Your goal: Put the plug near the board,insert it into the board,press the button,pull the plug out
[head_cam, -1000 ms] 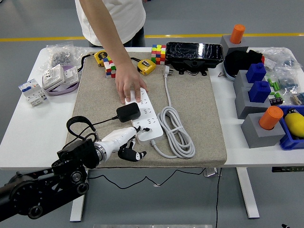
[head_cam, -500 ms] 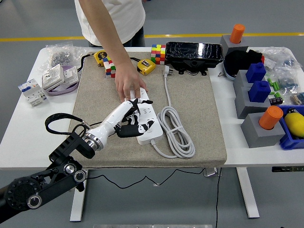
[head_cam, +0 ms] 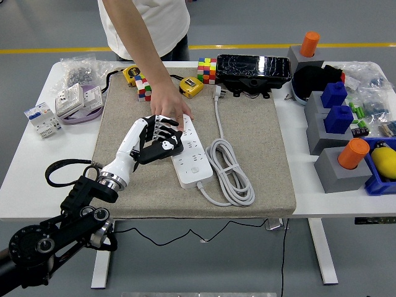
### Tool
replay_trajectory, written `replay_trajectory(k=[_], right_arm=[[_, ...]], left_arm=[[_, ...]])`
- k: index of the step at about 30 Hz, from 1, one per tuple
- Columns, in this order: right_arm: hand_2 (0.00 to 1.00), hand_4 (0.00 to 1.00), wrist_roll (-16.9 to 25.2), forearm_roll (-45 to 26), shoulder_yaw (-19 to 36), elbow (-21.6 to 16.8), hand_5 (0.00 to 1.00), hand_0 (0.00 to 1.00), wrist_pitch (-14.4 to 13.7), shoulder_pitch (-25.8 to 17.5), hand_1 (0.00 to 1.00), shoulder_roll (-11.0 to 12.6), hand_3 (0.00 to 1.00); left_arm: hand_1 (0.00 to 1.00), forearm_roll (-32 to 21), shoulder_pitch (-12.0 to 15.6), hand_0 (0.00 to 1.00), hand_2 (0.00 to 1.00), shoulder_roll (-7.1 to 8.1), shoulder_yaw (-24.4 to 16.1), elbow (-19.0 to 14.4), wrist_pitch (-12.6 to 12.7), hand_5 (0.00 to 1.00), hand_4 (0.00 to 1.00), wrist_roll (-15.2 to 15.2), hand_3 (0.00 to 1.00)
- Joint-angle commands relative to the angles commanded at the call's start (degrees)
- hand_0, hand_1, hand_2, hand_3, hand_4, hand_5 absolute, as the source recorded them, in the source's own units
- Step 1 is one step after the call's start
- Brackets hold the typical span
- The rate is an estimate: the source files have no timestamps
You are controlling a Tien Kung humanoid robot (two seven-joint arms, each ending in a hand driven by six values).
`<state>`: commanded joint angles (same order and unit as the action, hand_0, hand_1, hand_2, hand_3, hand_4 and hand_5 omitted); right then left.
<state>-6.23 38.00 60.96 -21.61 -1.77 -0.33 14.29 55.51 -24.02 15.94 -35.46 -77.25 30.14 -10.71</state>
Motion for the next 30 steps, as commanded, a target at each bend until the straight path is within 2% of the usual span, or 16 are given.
replay_trajectory(k=[1,2,13,14,15,17,19,20,25,26,27,30], right_arm=[[0.663,0.907,0.0,0.0,0.0,0.0,0.427,0.540,0.0,0.0,0.645,0.0,0.563],[0.663,0.907,0.0,0.0,0.0,0.0,0.427,0.542,0.0,0.0,0.645,0.0,0.563],[0.663,0.907,0.0,0.2,0.0,-0.2,0.426,0.542,-0.1,-0.1,0.645,0.3,0.563],[0.662,0.907,0.0,0.2,0.1,-0.2,0.427,0.543,-0.1,-0.1,0.645,0.2,0.563],[0.662,0.907,0.0,0.2,0.2,-0.2,0.427,0.543,-0.1,-0.1,0.645,0.2,0.563],[0.662,0.907,0.0,0.2,0.2,-0.2,0.427,0.543,-0.1,-0.1,0.645,0.1,0.563],[0.662,0.907,0.0,0.2,0.2,-0.2,0.427,0.543,0.0,-0.2,0.645,0.1,0.563],[0.663,0.907,-0.1,0.2,0.2,-0.2,0.427,0.542,0.0,-0.2,0.645,0.1,0.563],[0.663,0.907,0.0,0.3,0.5,-0.2,0.427,0.542,0.0,0.1,0.645,0.2,0.563],[0.663,0.907,-0.1,0.3,0.5,-0.2,0.427,0.542,0.0,0.1,0.645,0.2,0.563],[0.663,0.907,-0.1,0.3,0.6,-0.2,0.427,0.542,0.0,0.2,0.645,0.2,0.563],[0.663,0.907,-0.1,0.3,0.7,-0.2,0.427,0.542,0.0,0.2,0.645,0.2,0.563]], left_arm=[[0.503,0.1,0.0,0.450,0.504,0.01,0.0,0.0,-0.1,0.220,0.678,0.1,0.539],[0.517,0.2,0.0,0.458,0.506,0.05,0.0,-0.1,-0.1,0.264,0.714,0.3,0.541],[0.513,2.1,0.2,0.454,0.504,0.35,0.0,-0.6,-1.2,0.270,0.710,2.6,0.540],[0.467,2.7,0.2,0.395,0.490,0.44,0.0,-0.8,-1.5,0.275,0.707,3.0,0.561],[0.467,3.5,0.2,0.395,0.490,0.53,0.1,-1.1,-2.0,0.275,0.707,3.6,0.561],[0.467,6.3,0.1,0.395,0.490,0.68,-0.1,-1.7,-3.7,0.275,0.707,5.7,0.561],[0.467,11.1,-0.1,0.395,0.490,1.02,-0.4,-3.0,-8.0,0.275,0.707,10.3,0.561],[0.379,13.7,-0.2,0.264,0.358,1.12,-0.3,-3.5,-10.0,0.260,0.713,12.8,0.692],[0.379,25.4,-0.9,0.264,0.358,1.19,-0.2,-5.9,-17.4,0.260,0.713,23.8,0.692],[0.122,27.6,-1.0,0.149,0.153,1.10,-0.2,-6.1,-18.6,0.287,0.758,25.9,0.833],[0.122,30.0,-1.1,0.149,0.153,1.03,-0.1,-6.2,-19.6,0.287,0.758,28.0,0.833],[0.122,34.1,-1.4,0.149,0.153,0.90,0.4,-6.3,-21.3,0.287,0.758,31.8,0.833]])
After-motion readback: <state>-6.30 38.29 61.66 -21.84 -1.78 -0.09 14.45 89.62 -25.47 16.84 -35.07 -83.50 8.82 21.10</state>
